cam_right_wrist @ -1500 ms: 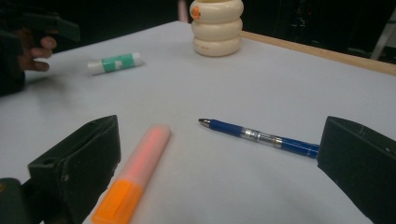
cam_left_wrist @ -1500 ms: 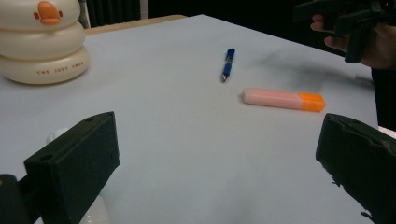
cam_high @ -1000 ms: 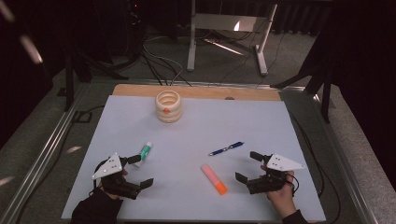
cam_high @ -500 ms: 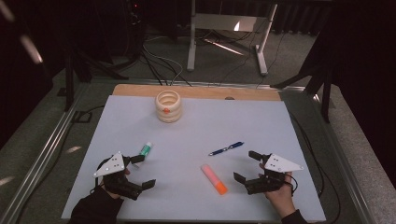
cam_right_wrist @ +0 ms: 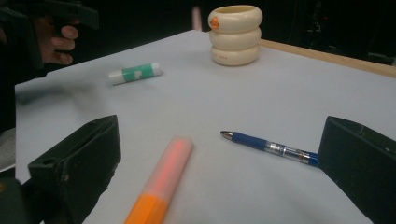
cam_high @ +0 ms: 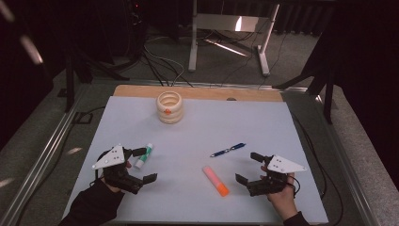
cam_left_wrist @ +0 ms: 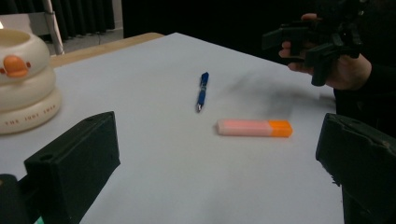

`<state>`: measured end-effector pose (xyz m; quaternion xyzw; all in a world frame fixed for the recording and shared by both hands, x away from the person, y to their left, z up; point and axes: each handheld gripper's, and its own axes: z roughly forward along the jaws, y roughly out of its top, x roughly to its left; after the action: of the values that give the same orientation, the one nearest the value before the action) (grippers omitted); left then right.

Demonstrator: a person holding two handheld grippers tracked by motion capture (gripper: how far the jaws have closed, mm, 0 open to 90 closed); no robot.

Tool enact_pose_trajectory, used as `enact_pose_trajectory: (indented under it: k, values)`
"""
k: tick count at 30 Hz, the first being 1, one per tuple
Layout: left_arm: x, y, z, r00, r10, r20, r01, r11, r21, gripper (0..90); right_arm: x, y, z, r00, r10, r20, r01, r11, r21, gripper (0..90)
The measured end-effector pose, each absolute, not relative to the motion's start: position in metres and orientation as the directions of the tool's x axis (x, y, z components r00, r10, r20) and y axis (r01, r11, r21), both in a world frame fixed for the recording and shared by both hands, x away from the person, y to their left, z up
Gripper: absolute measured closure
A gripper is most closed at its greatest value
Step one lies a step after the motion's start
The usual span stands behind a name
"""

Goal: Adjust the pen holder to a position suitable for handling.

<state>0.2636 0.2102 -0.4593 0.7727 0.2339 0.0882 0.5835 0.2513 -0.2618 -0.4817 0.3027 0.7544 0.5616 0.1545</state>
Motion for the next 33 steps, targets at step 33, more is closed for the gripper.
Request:
enact_pose_trajectory:
  k: [33]
  values:
    - [0.329, 0.196, -0.433, 0.851, 0.507, -0.138, 0.274, -0.204, 0.94, 0.2, 0.252, -0.264, -0.482, -0.77, 0.626, 0.127, 0.298, 0.177, 0.938, 0.0]
